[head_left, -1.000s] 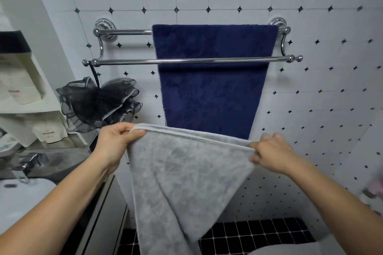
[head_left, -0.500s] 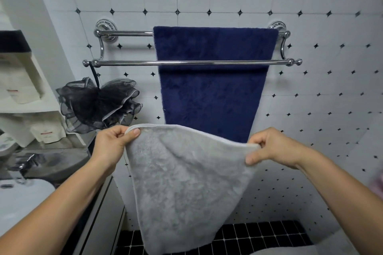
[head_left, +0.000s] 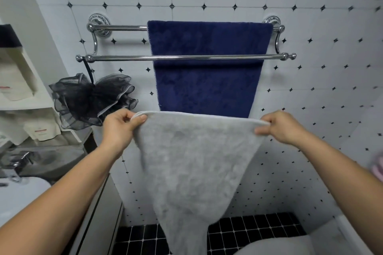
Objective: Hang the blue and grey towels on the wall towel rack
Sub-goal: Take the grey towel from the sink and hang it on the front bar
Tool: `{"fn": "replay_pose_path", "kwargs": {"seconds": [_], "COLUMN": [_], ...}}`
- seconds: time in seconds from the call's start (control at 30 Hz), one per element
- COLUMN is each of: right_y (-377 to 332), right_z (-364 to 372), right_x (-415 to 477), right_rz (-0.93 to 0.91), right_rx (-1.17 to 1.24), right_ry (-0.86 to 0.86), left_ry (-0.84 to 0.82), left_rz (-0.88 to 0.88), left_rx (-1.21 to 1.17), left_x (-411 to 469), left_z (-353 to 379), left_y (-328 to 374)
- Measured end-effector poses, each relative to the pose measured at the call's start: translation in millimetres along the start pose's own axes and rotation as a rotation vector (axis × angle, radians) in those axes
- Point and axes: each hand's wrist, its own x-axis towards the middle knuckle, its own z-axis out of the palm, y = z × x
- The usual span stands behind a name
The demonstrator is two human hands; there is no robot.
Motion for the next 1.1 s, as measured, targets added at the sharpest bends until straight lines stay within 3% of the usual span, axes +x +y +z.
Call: {"fn": "replay_pose_path", "kwargs": {"seconds": [0.03,0.07,0.17,0.2,0.23,0.33,0.47,0.57,0.63,0.73,0.8,0.9,0.93,0.97,1.03,1.1], "right_y": [3,3,-10,-9,-5,8,-4,-11,-12,-5,3,3,-1,-4,-10,-9], "right_z": [-4,-4,-3,-4,-7,-16,-25,-43,-44,-32,-24,-5,0,4,4,-3], "right_x": [3,4,-11,-13,-11,3,5,7,2,-12,-11,-4,-4,-6,-17,-25], "right_rz": [0.050,0.048,-0.091,-0.107,-0.099,0.030,-0.059,-0.136,-0.165,-0.086,-0.012,0.019,0.005,-0.010,-0.062,-0.097], "right_rx": [0.021,0.038,0.104,0.121,0.134,0.113,0.199,0.392,0.367,0.047,0.027,0.115,0.105,0.118,0.222,0.306], "right_ry": [0.091,0.056,-0.546,-0.643,-0.590,-0.078,-0.072,0.175,0.086,-0.359,-0.274,0.041,0.041,-0.057,-0.505,-0.849], "left_ry": [-0.020,-0.025,0.014,0.026,0.027,-0.044,-0.002,0.023,-0.025,-0.326,-0.463,-0.297,-0.225,-0.154,-0.020,-0.045], "left_rz": [0.017,0.028,-0.003,-0.017,-0.027,-0.056,-0.178,-0.108,-0.087,-0.248,-0.371,-0.360,-0.307,-0.258,-0.177,-0.144], "left_rx": [0.031,0.063,0.135,0.159,0.173,0.165,-0.061,-0.108,-0.119,0.082,0.148,-0.149,-0.227,-0.280,-0.277,-0.165], "left_x": [-2,-4,0,2,2,-6,-9,-9,-15,-35,-44,-39,-37,-35,-35,-38], "left_z": [4,8,6,2,-2,0,3,-7,-9,-15,-21,-18,-15,-12,-12,-21], "left_y": [2,5,7,6,4,7,32,51,52,30,22,30,34,38,39,36]}}
